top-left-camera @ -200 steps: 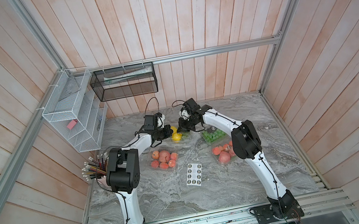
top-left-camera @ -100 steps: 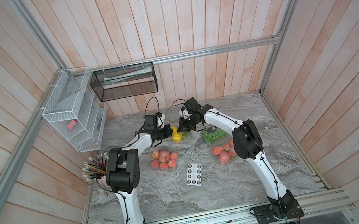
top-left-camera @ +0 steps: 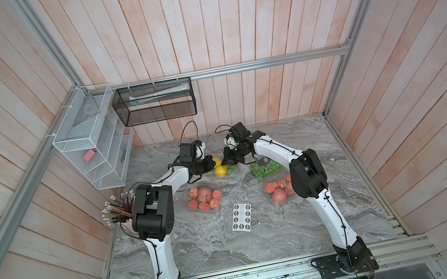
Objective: Label fruit boxes
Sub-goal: Stick the label on the fruit box.
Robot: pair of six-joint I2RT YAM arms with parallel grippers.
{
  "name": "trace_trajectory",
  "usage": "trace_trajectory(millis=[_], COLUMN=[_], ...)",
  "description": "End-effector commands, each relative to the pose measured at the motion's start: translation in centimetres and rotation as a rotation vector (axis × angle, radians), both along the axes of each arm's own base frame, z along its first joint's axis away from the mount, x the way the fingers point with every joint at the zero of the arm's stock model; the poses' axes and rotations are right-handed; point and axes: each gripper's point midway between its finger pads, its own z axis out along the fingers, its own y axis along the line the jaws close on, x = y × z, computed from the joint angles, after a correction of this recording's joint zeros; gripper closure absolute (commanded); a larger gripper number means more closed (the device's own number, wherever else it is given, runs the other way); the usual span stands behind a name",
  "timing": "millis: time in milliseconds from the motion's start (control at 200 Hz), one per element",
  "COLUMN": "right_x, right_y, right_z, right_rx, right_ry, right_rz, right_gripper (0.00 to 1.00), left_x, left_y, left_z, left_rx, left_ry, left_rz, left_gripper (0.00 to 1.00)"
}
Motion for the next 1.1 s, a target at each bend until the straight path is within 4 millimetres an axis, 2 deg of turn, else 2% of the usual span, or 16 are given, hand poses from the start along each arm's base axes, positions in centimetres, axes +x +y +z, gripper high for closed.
trace_trajectory(millis=[0, 100, 345, 460, 725, 945, 1095], right_x=[-1.2, -1.2, 0.1, 0.2, -0.7, -1.3, -1.3], right_y=[-2.1, -2.0, -0.9, -1.0, -1.4, -2.7, -2.8], right_z=[-2.9, -3.1, 2.3, 3.1, -0.7, -3.7, -4.5], right_rx=[-0.106, -0.098, -0.022, -0.015, -0.061, -0.139, -0.148], right_ry=[0.062, 0.064, -0.055, -0.071, 0.010, 0.054, 0.066], right_rz=[-0.020, -0.015, -0.004, -0.002, 0.002, -0.022, -0.021], right_gripper=[1.00, 1.00, 1.00, 1.00, 1.00, 1.00, 1.00], left_x=[-0.7, -0.8, -0.8, -0.7, -0.8, -0.7, -0.7], left_y=[0.4, 0.3, 0.3, 0.3, 0.2, 0.2, 0.2], left_z=[-0.6, -0.7, -0.6, -0.5, -0.4, -0.3, 0.0], left_rx=[0.015, 0.016, 0.013, 0.012, 0.012, 0.014, 0.011], left_ry=[0.028, 0.030, 0.029, 0.025, 0.024, 0.022, 0.016], left_rz=[0.006, 0.004, 0.004, 0.004, 0.003, 0.002, 0.001], left_gripper=[0.95, 0.95, 0.96, 0.95, 0.95, 0.96, 0.95])
